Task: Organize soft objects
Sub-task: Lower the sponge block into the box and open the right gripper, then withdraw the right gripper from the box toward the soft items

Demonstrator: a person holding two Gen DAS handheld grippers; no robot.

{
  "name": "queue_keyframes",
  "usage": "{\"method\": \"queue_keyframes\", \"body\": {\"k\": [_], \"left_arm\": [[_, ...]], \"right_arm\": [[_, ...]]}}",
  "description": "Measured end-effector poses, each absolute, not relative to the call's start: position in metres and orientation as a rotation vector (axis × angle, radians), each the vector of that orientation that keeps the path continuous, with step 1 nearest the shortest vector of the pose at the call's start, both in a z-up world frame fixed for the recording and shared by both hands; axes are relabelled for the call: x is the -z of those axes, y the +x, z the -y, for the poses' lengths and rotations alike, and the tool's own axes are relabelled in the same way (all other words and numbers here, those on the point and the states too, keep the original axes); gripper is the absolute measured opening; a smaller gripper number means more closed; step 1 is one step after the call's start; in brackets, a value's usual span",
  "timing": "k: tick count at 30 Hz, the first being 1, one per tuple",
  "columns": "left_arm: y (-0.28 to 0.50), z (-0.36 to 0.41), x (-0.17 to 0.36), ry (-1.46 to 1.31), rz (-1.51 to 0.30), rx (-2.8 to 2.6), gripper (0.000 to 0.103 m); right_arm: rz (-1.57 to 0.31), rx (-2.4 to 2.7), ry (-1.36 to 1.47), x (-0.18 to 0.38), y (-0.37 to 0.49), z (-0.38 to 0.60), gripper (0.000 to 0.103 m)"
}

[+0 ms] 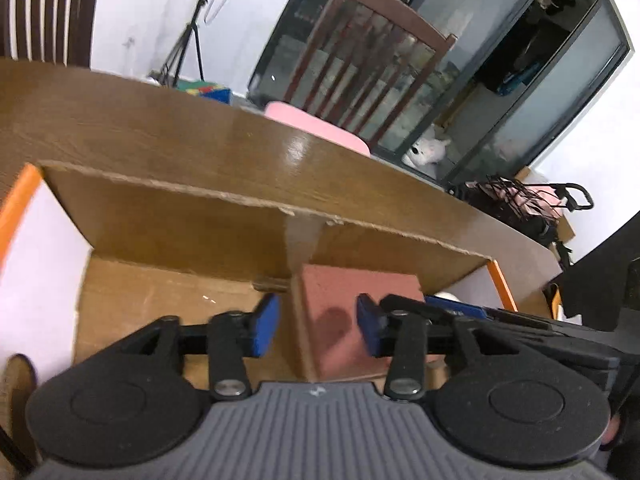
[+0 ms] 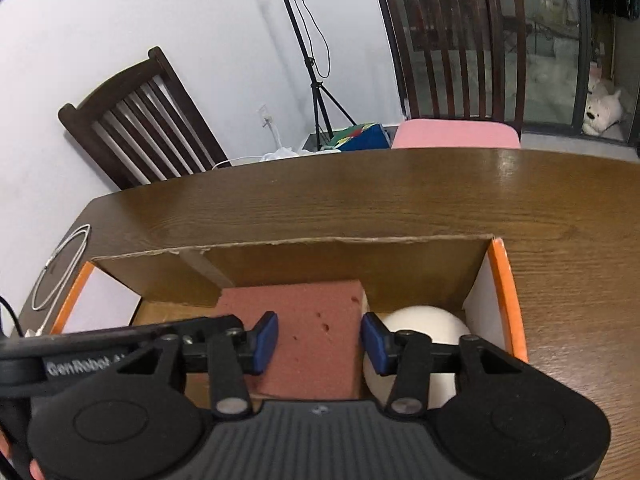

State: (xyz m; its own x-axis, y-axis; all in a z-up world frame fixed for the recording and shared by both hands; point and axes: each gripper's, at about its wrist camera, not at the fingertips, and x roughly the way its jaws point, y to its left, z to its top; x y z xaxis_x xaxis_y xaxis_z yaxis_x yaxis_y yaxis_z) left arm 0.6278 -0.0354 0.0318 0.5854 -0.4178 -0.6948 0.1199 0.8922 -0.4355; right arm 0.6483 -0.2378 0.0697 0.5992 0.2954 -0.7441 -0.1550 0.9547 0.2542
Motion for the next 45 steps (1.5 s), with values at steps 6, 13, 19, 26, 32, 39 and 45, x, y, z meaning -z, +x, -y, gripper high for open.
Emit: {"method": "queue_keyframes", "body": {"k": [6, 13, 19, 26, 32, 39, 45], "left_arm": [[0.581, 0.031, -0.087, -0.274, -0.777, 0.349, 0.053], [0.471, 0.025, -0.168, -0.140, -0.588, 0.386, 0.071], [0.358, 0.029, -0.191, -0.037, -0.465, 0.404, 0.081], [0.242, 0.040, -0.174, 0.021, -0.322, 0.388, 0.091], [0.161, 0.028, -0.135, -0.047, -0.251, 0.408, 0.103], [0.111, 0.046, -0.079, 0.007, -0.313, 0.439, 0.103], [0.110, 0.044, -0.067, 0.014, -0.324, 0.414, 0.103]], "right_arm": [[-0.818, -0.292, 0.115, -0.107, 0.614, 0.236, 0.061], [-0.654, -0.314, 0.071, -0.190, 0.517, 0.255, 0.070], [-0.504, -0.348, 0.063, -0.231, 0.398, 0.275, 0.079], [-0.328, -0.313, 0.042, -0.226, 0.265, 0.296, 0.089], [-0.261, -0.213, -0.001, -0.170, 0.161, 0.304, 0.098], [-0.303, -0.165, 0.060, -0.106, 0.094, 0.308, 0.100], [-0.377, -0.191, 0.054, -0.075, 0.086, 0.297, 0.100]]}}
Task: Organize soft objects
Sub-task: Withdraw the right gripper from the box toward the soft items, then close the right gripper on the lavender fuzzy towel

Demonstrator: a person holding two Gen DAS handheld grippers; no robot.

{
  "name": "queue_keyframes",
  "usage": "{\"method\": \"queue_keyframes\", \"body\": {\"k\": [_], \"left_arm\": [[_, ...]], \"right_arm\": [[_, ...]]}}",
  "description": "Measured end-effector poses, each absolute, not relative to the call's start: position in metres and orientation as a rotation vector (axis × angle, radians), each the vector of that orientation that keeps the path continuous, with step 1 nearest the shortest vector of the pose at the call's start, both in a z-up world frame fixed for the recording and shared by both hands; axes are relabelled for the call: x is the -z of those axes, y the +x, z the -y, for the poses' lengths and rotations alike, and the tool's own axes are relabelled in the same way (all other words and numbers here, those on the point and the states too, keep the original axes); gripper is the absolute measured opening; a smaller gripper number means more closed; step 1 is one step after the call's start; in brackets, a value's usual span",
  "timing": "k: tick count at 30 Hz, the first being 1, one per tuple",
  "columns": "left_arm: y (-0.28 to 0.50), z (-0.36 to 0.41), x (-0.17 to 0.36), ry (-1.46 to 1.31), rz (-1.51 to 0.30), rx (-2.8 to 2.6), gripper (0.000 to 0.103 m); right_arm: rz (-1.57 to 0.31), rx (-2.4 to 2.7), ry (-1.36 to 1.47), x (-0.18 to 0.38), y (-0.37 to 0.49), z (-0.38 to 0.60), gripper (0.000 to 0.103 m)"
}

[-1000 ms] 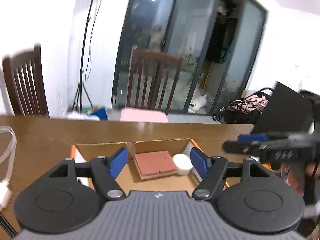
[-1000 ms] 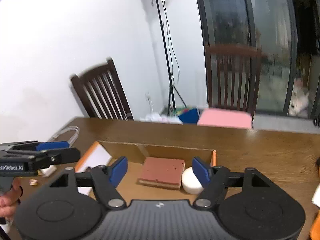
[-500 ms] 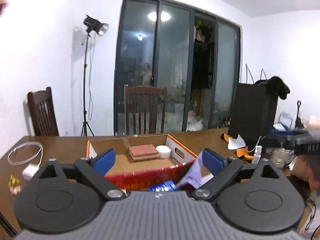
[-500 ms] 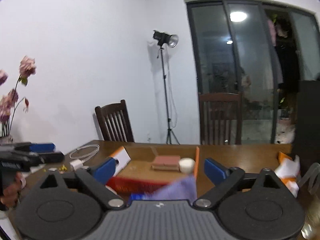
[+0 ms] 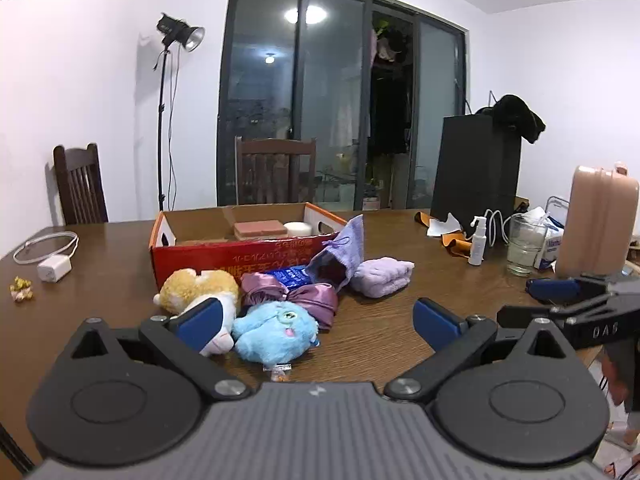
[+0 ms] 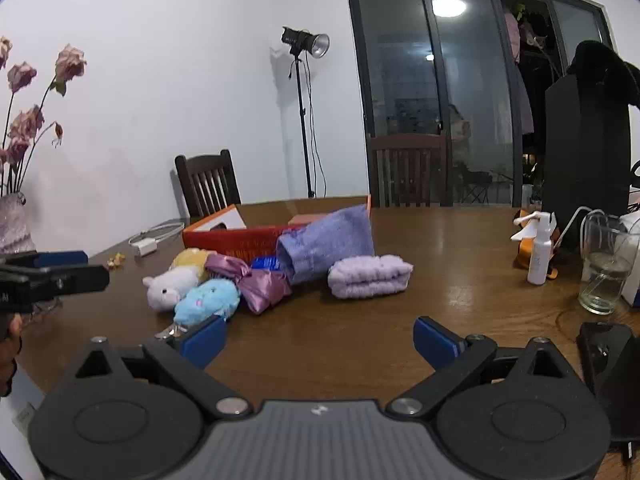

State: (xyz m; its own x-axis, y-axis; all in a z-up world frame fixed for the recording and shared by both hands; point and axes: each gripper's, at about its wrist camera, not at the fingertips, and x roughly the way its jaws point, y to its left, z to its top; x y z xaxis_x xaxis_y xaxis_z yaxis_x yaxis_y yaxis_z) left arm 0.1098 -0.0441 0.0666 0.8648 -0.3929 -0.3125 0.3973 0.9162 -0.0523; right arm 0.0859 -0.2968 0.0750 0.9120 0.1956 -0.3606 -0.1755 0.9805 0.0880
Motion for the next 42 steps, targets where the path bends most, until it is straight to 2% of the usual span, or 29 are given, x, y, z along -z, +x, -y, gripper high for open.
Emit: {"method": "queue_keyframes", "body": {"k": [9, 21, 23, 27, 28, 29, 31, 32, 34, 35, 37, 42], "left_arm": [[0.147, 0.046, -0.061, -0.023, -0.386, 0.331, 0.103], [0.245, 0.106, -0.046, -0.125, -0.540, 0.398, 0.102], [0.257, 0.120, -0.043, -0.126, -0.554, 0.418, 0.096], [0.277, 0.148, -0.035, -0.119, -0.569, 0.442, 0.075], [0.283, 0.155, -0.032, -0.125, -0.582, 0.430, 0.063], [0.289, 0.162, -0.028, -0.129, -0.595, 0.431, 0.056], [0.300, 0.172, -0.020, -0.126, -0.618, 0.452, 0.050], [0.305, 0.176, -0.015, -0.133, -0.639, 0.451, 0.048], [0.311, 0.177, -0.007, -0.159, -0.677, 0.463, 0.047], [0.311, 0.176, -0.004, -0.169, -0.687, 0.472, 0.047], [0.306, 0.170, -0.004, -0.188, -0.690, 0.476, 0.047], [0.275, 0.144, -0.013, -0.198, -0.678, 0.470, 0.053]], "right_arm": [[-0.396, -0.190, 0.099, -0.066, 0.118, 0.301, 0.100], [-0.446, -0.198, 0.150, -0.073, 0.240, 0.324, 0.096], [-0.492, -0.188, 0.157, -0.070, 0.265, 0.333, 0.088], [-0.545, -0.203, 0.229, -0.060, 0.312, 0.353, 0.086], [-0.564, -0.213, 0.256, -0.056, 0.325, 0.357, 0.081], [-0.582, -0.221, 0.272, -0.052, 0.336, 0.360, 0.075], [-0.614, -0.227, 0.289, -0.042, 0.354, 0.364, 0.066], [-0.631, -0.219, 0.293, -0.038, 0.360, 0.365, 0.060], [-0.661, -0.220, 0.296, -0.029, 0.365, 0.367, 0.055], [-0.655, -0.234, 0.305, -0.027, 0.364, 0.369, 0.045], [-0.675, -0.255, 0.290, -0.028, 0.361, 0.366, 0.037], [-0.671, -0.251, 0.193, -0.035, 0.329, 0.350, 0.032]]}}
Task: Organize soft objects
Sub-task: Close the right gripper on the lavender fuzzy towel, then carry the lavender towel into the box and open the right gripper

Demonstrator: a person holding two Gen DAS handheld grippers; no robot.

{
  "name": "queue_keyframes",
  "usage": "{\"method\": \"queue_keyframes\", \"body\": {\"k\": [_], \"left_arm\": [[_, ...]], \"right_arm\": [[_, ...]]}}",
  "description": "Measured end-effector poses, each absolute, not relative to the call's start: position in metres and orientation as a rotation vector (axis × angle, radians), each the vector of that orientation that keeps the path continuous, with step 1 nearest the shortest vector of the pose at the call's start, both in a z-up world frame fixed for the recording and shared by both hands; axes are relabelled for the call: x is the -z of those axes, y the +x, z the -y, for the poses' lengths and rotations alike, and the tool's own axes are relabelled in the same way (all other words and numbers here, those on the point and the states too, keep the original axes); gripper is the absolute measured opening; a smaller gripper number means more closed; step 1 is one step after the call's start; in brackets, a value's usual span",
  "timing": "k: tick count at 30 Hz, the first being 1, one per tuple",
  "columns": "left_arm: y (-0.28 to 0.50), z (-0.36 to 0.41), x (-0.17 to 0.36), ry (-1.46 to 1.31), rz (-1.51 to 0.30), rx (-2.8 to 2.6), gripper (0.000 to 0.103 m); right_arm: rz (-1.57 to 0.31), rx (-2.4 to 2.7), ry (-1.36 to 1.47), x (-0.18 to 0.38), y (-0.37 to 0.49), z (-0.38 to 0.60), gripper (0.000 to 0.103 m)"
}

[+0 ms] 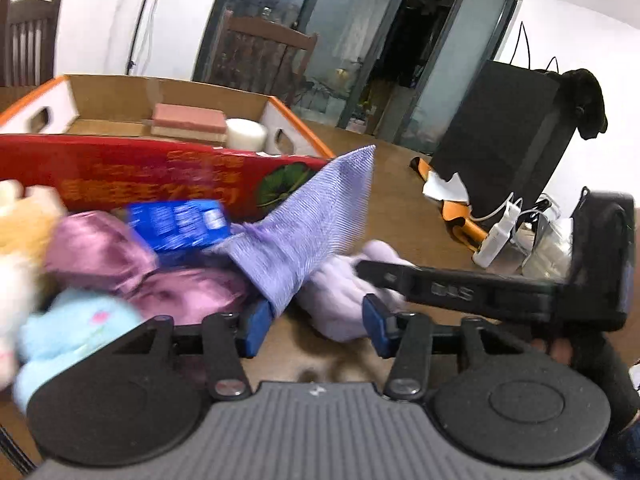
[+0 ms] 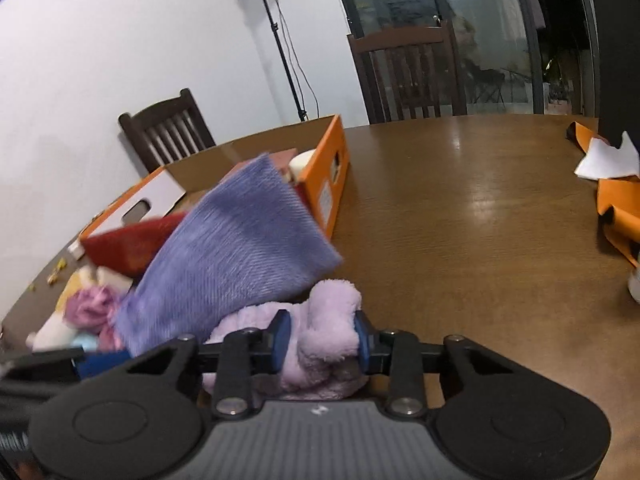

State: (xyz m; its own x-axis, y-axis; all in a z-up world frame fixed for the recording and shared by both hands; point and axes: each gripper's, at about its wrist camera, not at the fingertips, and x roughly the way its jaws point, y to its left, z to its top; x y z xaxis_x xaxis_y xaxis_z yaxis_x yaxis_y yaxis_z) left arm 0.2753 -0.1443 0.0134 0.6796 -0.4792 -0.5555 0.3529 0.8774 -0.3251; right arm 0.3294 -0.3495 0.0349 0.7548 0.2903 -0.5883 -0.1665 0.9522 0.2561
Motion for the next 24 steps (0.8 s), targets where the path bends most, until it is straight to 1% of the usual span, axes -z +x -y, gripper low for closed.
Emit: {"method": "queue_keyframes", "body": {"k": [3, 6, 15, 18, 19, 20, 24], "left_arm": [[0.251, 0.124, -0.012, -0.223, -0.703, 0.451, 0.056], [0.226, 0.110, -0.010, -0.256, -0.734, 0.451, 0.056], [0.173, 0.075, -0.010, -0.302, -0.737, 0.384, 0.055], [0.166, 0.067, -0.011, -0.342, -0.742, 0.399, 0.055], [0.165, 0.067, -0.010, -0.351, -0.747, 0.408, 0.055], [0.165, 0.069, -0.007, -0.356, -0.755, 0.413, 0.055], [0.166, 0.074, -0.001, -0.368, -0.782, 0.412, 0.055]], "right_arm": [[-0.676, -0.291, 0.240, -0.032, 0.298, 0.347, 0.033], [-0.669, -0.309, 0.230, -0.031, 0.266, 0.334, 0.033], [-0.670, -0.358, 0.285, -0.032, 0.200, 0.290, 0.034], [-0.682, -0.377, 0.319, -0.031, 0.186, 0.284, 0.041], [-0.679, -0.385, 0.317, -0.031, 0.181, 0.281, 0.045], [-0.676, -0.397, 0.314, -0.033, 0.178, 0.278, 0.047], [-0.651, -0.382, 0.307, -0.039, 0.169, 0.282, 0.049]]}}
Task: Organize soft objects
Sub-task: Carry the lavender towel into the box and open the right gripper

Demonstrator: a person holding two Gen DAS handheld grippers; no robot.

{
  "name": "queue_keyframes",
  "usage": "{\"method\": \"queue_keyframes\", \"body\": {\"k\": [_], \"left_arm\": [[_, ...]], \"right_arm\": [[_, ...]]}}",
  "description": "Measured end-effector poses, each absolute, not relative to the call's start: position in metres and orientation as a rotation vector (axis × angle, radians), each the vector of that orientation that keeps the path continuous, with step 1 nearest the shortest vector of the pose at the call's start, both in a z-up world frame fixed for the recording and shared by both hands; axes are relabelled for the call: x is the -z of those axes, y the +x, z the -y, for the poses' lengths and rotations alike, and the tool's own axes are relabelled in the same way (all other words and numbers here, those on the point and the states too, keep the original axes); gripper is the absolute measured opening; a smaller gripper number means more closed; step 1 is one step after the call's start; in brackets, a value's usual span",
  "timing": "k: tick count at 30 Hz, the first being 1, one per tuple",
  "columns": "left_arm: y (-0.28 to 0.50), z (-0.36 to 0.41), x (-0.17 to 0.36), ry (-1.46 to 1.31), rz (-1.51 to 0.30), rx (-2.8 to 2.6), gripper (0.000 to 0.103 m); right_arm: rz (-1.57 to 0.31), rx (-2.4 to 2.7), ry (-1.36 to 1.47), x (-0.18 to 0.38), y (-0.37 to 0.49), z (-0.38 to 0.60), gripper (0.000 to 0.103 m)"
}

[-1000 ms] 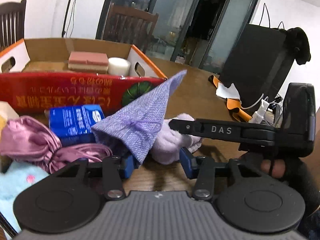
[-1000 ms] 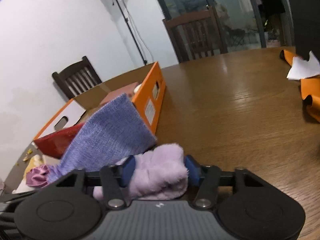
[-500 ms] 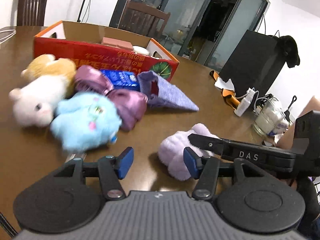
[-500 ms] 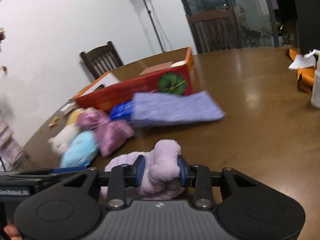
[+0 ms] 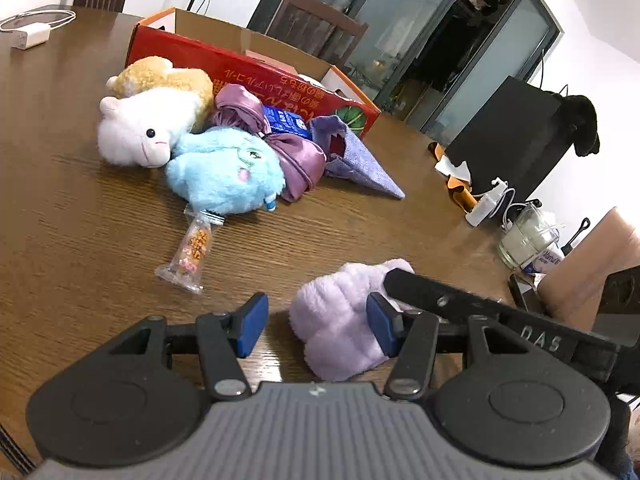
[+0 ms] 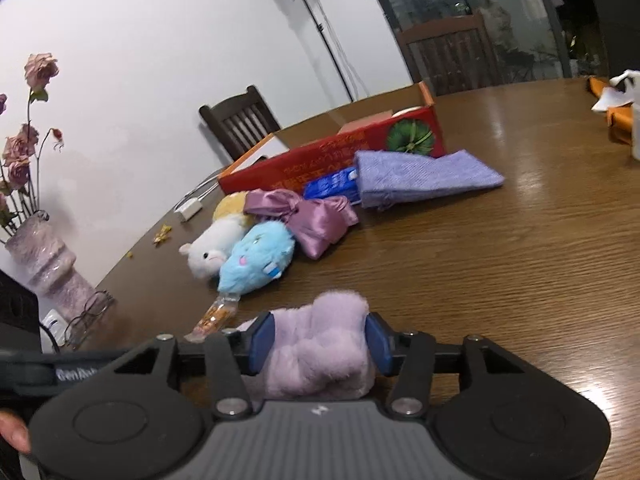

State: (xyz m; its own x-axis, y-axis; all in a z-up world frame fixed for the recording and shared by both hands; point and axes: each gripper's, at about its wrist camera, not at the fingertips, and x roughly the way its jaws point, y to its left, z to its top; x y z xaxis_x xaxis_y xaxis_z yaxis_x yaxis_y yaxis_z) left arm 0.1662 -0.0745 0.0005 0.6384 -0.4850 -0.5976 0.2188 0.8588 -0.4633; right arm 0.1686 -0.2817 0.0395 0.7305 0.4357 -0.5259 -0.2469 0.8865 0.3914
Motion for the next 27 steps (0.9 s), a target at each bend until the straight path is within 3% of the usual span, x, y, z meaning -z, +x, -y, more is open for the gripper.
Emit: {"method": "queue_keyframes", "body": {"k": [1, 3, 4, 5, 8, 13, 19, 27], "left_arm": [[0.166, 0.075, -0.001, -0.364, -0.782, 0.417, 0.055], [0.168, 0.076, 0.000, -0.366, -0.795, 0.443, 0.043], [0.168, 0.076, 0.001, -0.373, -0.796, 0.459, 0.032], [0.168, 0.078, 0.000, -0.372, -0.793, 0.469, 0.029], [0.171, 0.081, -0.009, -0.336, -0.760, 0.486, 0.023], [0.200, 0.083, -0.058, -0.283, -0.608, 0.535, 0.023], [0.314, 0.093, -0.112, -0.210, -0.475, 0.539, 0.023], [0.440, 0.111, -0.068, -0.202, -0.650, 0.489, 0.024]], "right_arm": [[-0.645, -0.376, 0.305, -0.041, 0.169, 0.284, 0.050], [-0.649, -0.370, 0.296, -0.042, 0.171, 0.288, 0.050], [-0.658, -0.374, 0.290, -0.041, 0.174, 0.288, 0.043], [-0.672, -0.387, 0.281, -0.038, 0.176, 0.287, 0.024], [-0.684, -0.408, 0.253, -0.035, 0.182, 0.281, 0.018], [-0.568, -0.443, 0.240, -0.080, 0.202, 0.282, 0.017], [-0.438, -0.434, 0.209, -0.144, 0.304, 0.288, 0.017], [-0.553, -0.330, 0.147, -0.111, 0.432, 0.281, 0.017]]}}
